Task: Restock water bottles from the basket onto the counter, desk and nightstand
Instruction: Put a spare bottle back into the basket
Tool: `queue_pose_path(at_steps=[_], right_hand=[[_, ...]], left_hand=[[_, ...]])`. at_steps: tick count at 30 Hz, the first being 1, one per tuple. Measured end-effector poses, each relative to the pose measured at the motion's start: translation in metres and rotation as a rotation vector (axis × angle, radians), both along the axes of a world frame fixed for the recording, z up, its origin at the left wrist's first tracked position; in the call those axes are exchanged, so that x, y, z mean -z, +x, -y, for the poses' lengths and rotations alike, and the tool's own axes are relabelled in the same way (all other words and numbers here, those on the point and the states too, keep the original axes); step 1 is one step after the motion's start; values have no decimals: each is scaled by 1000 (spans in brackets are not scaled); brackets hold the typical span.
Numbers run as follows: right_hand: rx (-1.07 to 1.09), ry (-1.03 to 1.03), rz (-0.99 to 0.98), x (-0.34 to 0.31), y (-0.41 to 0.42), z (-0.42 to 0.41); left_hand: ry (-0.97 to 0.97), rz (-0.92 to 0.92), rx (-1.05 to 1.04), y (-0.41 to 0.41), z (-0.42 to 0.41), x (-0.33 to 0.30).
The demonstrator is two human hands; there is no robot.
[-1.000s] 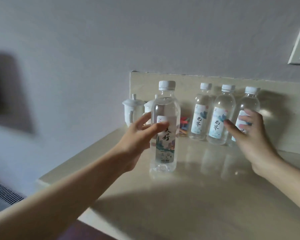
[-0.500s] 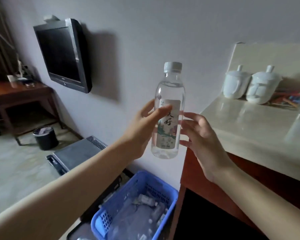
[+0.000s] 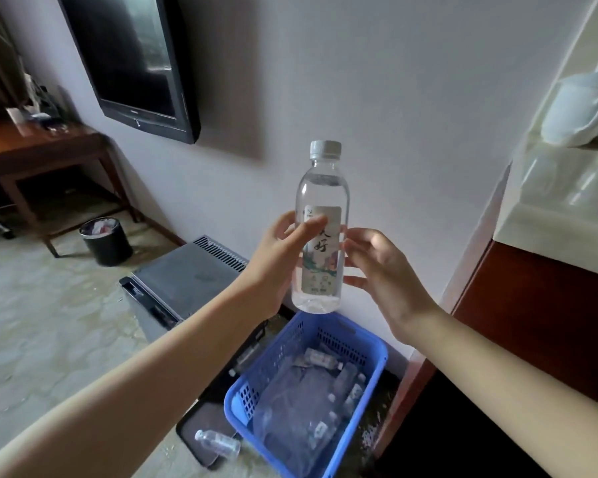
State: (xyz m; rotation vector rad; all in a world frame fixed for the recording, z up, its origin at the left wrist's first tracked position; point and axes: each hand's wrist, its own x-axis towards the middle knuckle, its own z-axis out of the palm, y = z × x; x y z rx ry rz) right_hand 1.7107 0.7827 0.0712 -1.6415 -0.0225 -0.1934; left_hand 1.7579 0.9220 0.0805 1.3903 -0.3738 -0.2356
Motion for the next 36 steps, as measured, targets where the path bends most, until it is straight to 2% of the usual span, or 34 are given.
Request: queue_pose_path(at_steps=[9, 17, 21, 25, 29, 36], right_hand=[[161, 2, 53, 27, 90, -6], [421, -25, -34, 62, 148, 2], [599, -12, -74, 103, 161, 5], [776, 37, -110, 167, 171, 2], [846, 18, -177, 246, 174, 3], [908, 2, -212, 430, 160, 6]], left_hand=[[52, -52, 125, 116, 2, 28], [51, -94, 258, 187, 9, 45], [61, -91, 376, 218, 16, 67], [120, -120, 457, 240, 29, 123], [176, -188, 505, 246, 40, 200], [167, -246, 459, 243, 54, 377]])
